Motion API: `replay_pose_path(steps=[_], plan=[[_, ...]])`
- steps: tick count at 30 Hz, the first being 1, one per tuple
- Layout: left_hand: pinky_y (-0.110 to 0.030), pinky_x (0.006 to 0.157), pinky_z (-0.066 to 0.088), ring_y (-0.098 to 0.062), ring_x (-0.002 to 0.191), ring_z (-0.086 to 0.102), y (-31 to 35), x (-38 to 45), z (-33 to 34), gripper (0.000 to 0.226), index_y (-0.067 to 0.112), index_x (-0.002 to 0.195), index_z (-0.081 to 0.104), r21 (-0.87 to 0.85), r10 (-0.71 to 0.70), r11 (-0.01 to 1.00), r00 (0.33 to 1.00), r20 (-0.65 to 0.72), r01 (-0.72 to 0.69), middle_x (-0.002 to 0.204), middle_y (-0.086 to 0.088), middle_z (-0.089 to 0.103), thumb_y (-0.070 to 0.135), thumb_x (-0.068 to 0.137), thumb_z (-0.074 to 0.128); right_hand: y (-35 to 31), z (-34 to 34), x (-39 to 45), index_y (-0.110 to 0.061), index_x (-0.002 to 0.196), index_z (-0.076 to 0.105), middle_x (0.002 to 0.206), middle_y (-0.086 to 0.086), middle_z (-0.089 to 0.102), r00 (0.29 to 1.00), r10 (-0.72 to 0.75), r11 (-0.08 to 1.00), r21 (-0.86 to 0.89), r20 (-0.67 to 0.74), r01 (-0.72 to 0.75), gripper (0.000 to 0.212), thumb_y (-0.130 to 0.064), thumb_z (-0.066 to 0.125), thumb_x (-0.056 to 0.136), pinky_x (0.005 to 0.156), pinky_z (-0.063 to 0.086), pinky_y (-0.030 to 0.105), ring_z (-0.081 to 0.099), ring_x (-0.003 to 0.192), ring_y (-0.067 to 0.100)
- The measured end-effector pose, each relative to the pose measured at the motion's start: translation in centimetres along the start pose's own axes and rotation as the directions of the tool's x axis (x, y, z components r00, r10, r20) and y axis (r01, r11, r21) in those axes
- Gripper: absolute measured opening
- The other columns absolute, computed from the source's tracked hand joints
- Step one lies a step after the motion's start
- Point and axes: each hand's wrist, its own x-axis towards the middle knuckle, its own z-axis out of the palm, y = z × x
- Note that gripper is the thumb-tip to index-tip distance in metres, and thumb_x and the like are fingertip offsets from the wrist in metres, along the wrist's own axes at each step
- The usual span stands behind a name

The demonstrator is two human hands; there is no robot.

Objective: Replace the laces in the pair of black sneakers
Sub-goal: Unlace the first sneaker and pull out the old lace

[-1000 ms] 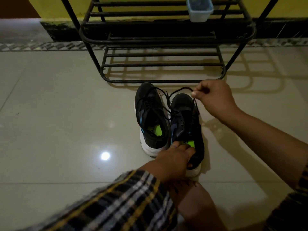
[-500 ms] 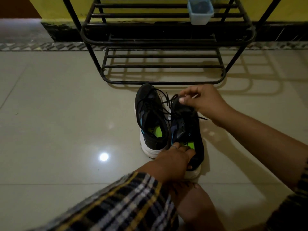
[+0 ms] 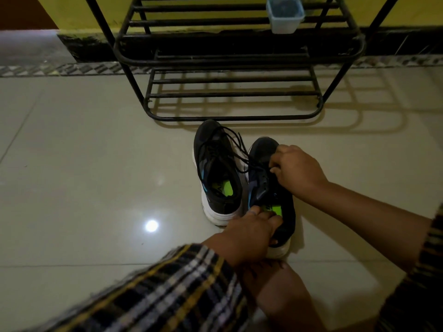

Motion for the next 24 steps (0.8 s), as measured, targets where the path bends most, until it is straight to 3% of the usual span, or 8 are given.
replay_pose_path(steps=[5,10,12,14,16,18,22,24], plan=[[-0.049,0.098,0.04,-0.028,0.126,0.029,-0.1,0.0,0.1,0.045,0.018,0.138,0.033,-0.013,0.002,1.0,1.0,-0.016,-0.002,0.142,-0.005,0.037,0.028,0.097,0.047,-0.1,-0.8,-0.1,-0.012,0.088,0.063,0.096,0.004,0.056,0.998,0.057,0.981,0.19,-0.041,-0.049,0.004,-0.012,0.06,0.088,0.074,0.039,0.03,0.051,0.098,0.023],[-0.046,0.098,0.04,-0.027,0.125,0.031,0.0,-0.1,0.1,0.043,0.017,0.136,0.036,-0.03,0.008,1.0,0.999,-0.033,-0.009,0.139,-0.006,0.04,0.027,0.096,0.048,-0.6,-3.4,0.1,-0.018,0.078,0.061,0.084,-0.001,0.059,0.983,0.111,0.941,0.332,-0.145,-0.058,0.009,-0.016,0.063,0.087,0.069,0.035,0.027,0.05,0.08,0.015],[-0.046,0.098,0.04,-0.027,0.125,0.031,-0.1,-0.1,0.0,0.042,0.017,0.136,0.036,-0.03,0.004,1.0,0.999,-0.035,-0.005,0.139,-0.006,0.04,0.027,0.096,0.047,-1.1,-5.0,0.3,-0.015,0.078,0.063,0.078,-0.004,0.059,0.97,0.139,0.892,0.45,-0.201,-0.035,0.008,-0.016,0.065,0.086,0.063,0.038,0.021,0.05,0.069,0.005],[-0.047,0.098,0.04,-0.027,0.126,0.03,0.0,-0.2,-0.1,0.042,0.017,0.136,0.036,-0.028,0.0,1.0,1.0,-0.03,-0.001,0.14,-0.006,0.039,0.027,0.096,0.047,-2.0,-6.8,0.4,-0.017,0.077,0.064,0.072,-0.015,0.056,0.959,0.137,0.836,0.549,-0.247,0.022,0.009,-0.015,0.066,0.085,0.06,0.037,0.004,0.051,0.063,-0.009],[-0.047,0.098,0.04,-0.028,0.126,0.03,0.0,-0.2,-0.1,0.042,0.017,0.135,0.037,-0.034,0.0,0.999,1.0,-0.029,-0.001,0.14,-0.006,0.039,0.026,0.096,0.047,-3.0,-8.2,0.4,-0.02,0.078,0.064,0.072,-0.018,0.057,0.957,0.12,0.786,0.614,-0.265,0.071,0.009,-0.015,0.067,0.085,0.061,0.038,0.001,0.051,0.062,-0.012],[-0.047,0.097,0.04,-0.027,0.126,0.03,0.0,-0.2,-0.1,0.041,0.017,0.134,0.038,-0.041,0.002,0.999,0.999,-0.033,-0.004,0.139,-0.006,0.04,0.026,0.096,0.048,-3.6,-8.8,0.3,-0.015,0.081,0.066,0.072,-0.011,0.062,0.967,0.117,0.697,0.712,-0.226,0.082,0.005,-0.013,0.066,0.086,0.056,0.042,0.007,0.054,0.058,-0.004],[-0.046,0.097,0.04,-0.027,0.126,0.03,0.0,-0.3,-0.1,0.041,0.017,0.134,0.038,-0.049,0.008,0.999,0.999,-0.047,-0.01,0.139,-0.006,0.04,0.026,0.095,0.048,-4.0,-8.9,-0.1,-0.011,0.102,0.065,0.094,0.002,0.072,0.999,0.043,0.34,0.94,-0.019,0.003,0.015,-0.006,0.056,0.091,0.052,0.048,0.019,0.06,0.065,0.008],[-0.045,0.097,0.04,-0.027,0.126,0.03,0.0,-0.3,-0.1,0.042,0.016,0.135,0.038,-0.047,0.01,0.999,0.999,-0.053,-0.013,0.139,-0.006,0.04,0.026,0.096,0.048,-3.7,-8.6,0.0,-0.011,0.112,0.061,0.103,0.002,0.071,0.999,-0.011,0.296,0.954,0.047,-0.042,0.021,-0.006,0.054,0.092,0.054,0.048,0.02,0.061,0.069,0.01]])
